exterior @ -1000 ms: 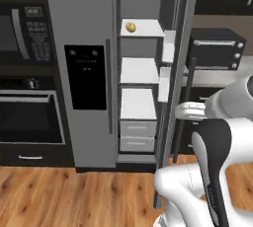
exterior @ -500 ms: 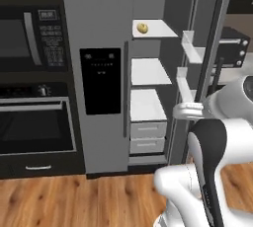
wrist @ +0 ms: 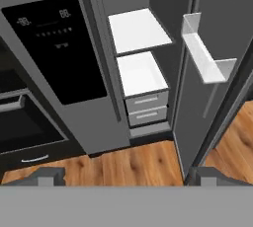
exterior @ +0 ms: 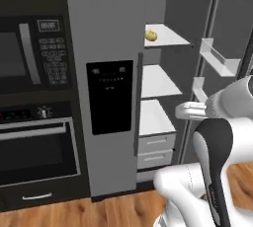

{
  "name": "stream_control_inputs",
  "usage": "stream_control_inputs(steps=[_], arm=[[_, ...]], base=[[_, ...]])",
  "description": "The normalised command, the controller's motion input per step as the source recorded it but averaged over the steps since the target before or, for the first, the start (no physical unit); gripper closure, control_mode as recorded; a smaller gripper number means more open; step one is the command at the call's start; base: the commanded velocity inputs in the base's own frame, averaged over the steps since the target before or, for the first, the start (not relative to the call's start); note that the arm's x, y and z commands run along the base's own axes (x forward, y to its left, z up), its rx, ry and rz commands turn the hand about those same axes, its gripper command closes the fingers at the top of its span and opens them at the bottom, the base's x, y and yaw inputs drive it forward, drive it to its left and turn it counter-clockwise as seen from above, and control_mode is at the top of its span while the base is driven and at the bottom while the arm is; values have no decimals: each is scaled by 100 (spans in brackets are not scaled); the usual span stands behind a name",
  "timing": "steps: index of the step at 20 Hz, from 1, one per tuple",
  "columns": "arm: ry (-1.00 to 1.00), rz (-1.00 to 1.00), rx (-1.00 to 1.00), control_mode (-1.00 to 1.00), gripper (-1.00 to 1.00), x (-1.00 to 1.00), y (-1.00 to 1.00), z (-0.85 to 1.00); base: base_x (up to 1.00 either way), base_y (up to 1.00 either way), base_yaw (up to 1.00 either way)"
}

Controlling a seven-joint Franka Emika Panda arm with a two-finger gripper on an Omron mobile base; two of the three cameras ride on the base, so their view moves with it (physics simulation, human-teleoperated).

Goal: Place the cold items (potato and tomato) from the fridge in one tupperware on the dining counter. Place the warm items (hot dog and kebab skewer) in the stove area in another tupperware.

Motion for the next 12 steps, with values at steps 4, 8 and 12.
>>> stream_control_inputs(steps=[4,8,12], arm=[[0,0,0,100,-100,0,0,0],[0,0,0,100,-100,0,0,0],[0,0,0,100,-100,0,0,0]], base=[[60,52,-40],[61,18,-26],[56,0,-5]])
